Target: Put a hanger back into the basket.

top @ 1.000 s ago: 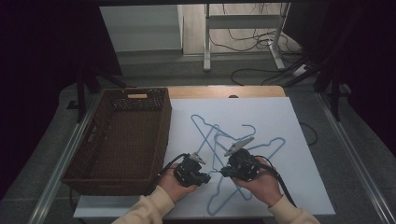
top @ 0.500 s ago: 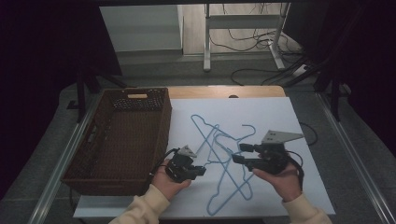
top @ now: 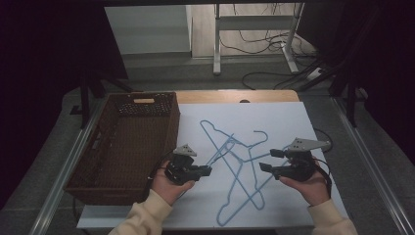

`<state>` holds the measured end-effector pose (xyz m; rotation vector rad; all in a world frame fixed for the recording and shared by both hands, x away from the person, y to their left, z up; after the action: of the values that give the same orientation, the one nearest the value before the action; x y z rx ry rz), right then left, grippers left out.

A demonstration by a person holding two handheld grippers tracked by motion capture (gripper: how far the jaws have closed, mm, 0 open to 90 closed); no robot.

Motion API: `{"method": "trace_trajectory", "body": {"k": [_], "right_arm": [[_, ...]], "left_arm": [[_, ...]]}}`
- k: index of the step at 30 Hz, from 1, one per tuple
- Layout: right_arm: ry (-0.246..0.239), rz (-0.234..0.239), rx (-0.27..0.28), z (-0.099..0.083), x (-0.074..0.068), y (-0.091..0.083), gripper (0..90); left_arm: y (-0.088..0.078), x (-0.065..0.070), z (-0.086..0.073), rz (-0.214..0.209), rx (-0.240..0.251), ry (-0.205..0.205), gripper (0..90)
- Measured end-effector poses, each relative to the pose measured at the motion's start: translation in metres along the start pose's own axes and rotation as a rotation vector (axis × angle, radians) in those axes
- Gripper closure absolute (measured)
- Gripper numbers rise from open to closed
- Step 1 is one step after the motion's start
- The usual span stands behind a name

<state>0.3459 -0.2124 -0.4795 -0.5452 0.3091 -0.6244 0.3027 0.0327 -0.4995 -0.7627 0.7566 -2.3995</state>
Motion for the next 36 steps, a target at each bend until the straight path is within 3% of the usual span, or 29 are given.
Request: {"method": "trace_trajectory", "body": {"k": [17,36], "right_arm": [[0.006,-0.018,-0.03,-0.009,0.007,0.006,29.1],[0.002,-0.03,-0.057,-0.014,0.009,0.011,28.5]], "left_arm": [[-0.054,0.002,0.034,-0.029,0.121,0.01,86.2],[-0.122,-0.033,0.059,-0.031,0.247,-0.021,86.2]]}}
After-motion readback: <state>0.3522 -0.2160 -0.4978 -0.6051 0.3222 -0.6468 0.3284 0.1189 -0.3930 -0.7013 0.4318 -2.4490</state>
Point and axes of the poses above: each handheld gripper's, and its own axes: y roughly forward along the jaws, z roughly out of its top, x roughly to its right, the point moved 8 cm from there along y, roughly forward along the jaws, and after that the axes turned 1 degree about -z, right-handed, at the moved point
